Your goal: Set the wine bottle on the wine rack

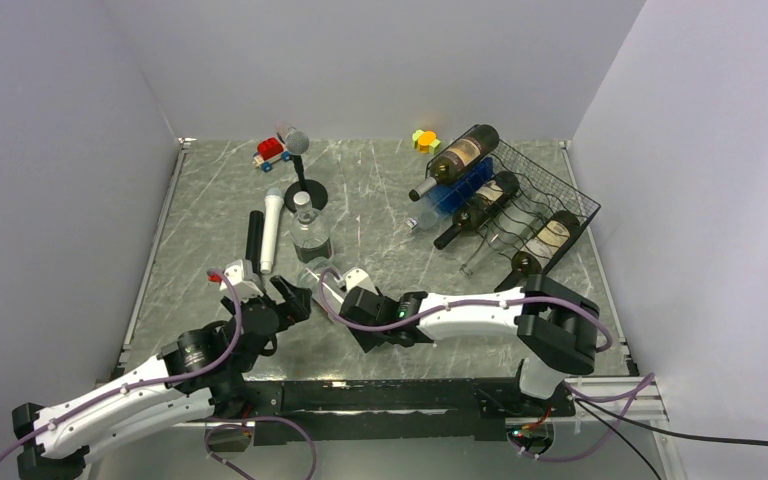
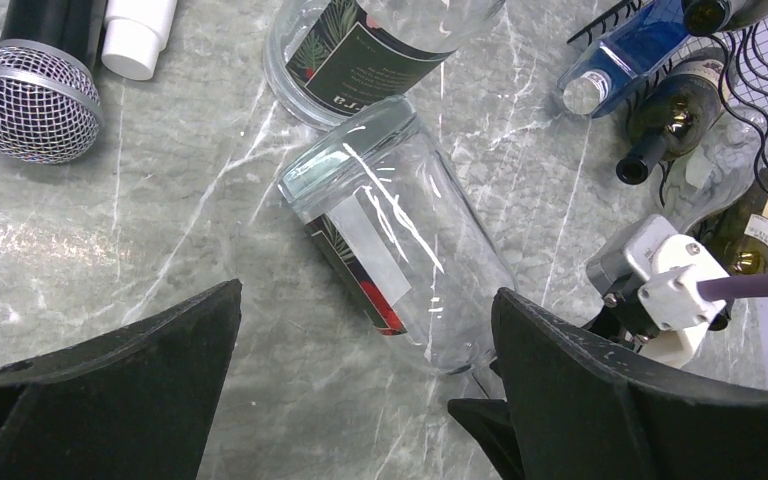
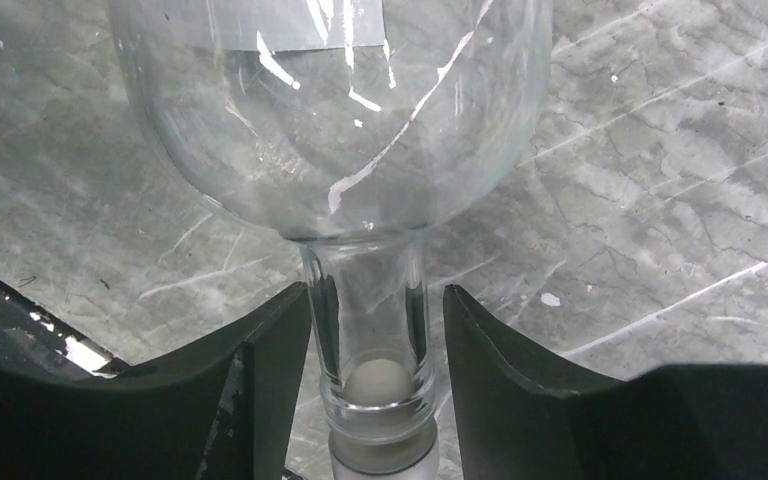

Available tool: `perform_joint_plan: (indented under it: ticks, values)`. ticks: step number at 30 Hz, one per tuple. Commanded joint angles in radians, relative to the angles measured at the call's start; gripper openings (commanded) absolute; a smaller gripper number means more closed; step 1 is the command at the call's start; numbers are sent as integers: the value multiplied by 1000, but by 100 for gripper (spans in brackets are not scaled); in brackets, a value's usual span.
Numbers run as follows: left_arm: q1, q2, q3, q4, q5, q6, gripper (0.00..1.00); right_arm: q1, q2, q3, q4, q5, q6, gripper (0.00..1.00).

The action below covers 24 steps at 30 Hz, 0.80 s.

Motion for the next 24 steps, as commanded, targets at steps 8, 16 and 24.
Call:
perform_joint_plan:
  ticks: [8,16,24]
  values:
    - [2,-25,47,-10,-47,8,99,-1,78,99,67,35,-52,57]
    - [2,-39,50,-22,-54,9,99,-2,119,90,96,68,-30,56]
    - [2,-43,60,-40,-62,5,99,-2,161,87,109,93,-16,53]
